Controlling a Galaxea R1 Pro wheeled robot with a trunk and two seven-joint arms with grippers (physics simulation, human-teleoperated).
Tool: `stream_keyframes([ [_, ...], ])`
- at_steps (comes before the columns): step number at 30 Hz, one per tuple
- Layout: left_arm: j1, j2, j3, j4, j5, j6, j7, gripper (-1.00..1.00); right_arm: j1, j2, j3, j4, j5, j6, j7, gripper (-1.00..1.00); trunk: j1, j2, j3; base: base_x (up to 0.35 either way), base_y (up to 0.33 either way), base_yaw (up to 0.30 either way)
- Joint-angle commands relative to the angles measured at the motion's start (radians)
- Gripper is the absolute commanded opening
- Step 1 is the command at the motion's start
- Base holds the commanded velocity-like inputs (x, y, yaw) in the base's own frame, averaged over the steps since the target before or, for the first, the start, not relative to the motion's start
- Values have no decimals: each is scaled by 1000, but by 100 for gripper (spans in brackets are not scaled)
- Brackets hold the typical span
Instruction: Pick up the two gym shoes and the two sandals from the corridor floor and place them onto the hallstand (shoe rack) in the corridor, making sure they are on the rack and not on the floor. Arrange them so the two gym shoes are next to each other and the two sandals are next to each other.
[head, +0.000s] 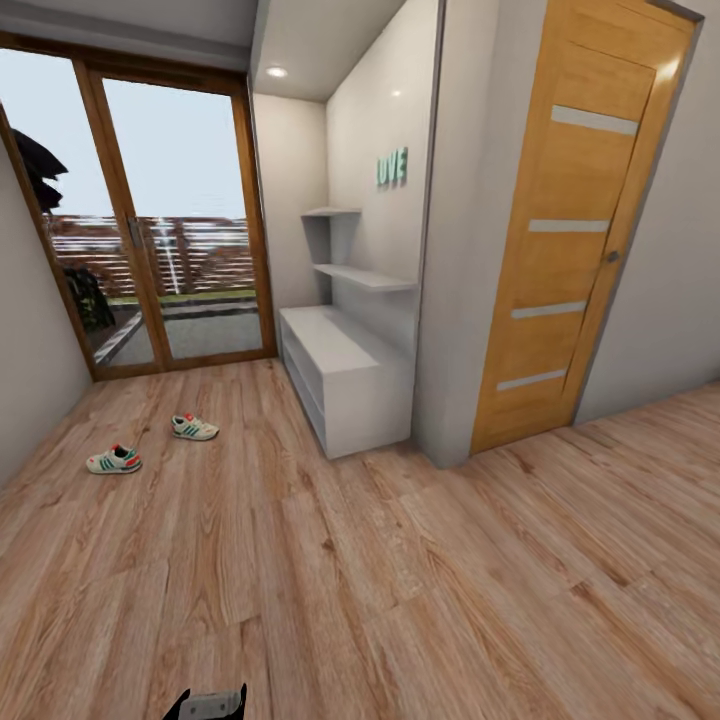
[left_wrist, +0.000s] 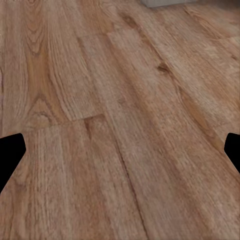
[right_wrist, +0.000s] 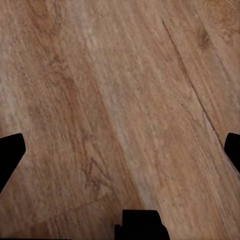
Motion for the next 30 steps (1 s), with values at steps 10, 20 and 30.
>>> stream_keyframes([
  [10,-1,0,1,1,1,-3,0,100,0,-1,0,1,-3,-3,1,100,0,0,-1,161,2,0],
  [20,-1,0,1,1,1,-3,0,100,0,-1,-3,0,-8,-2,1,100,0,0,-8,335,0,96],
  [30,-1,-1,1,1,1,-3,0,100,0,-1,-3,1,-7,-3,2,100,0,0,-9,344,0,16],
])
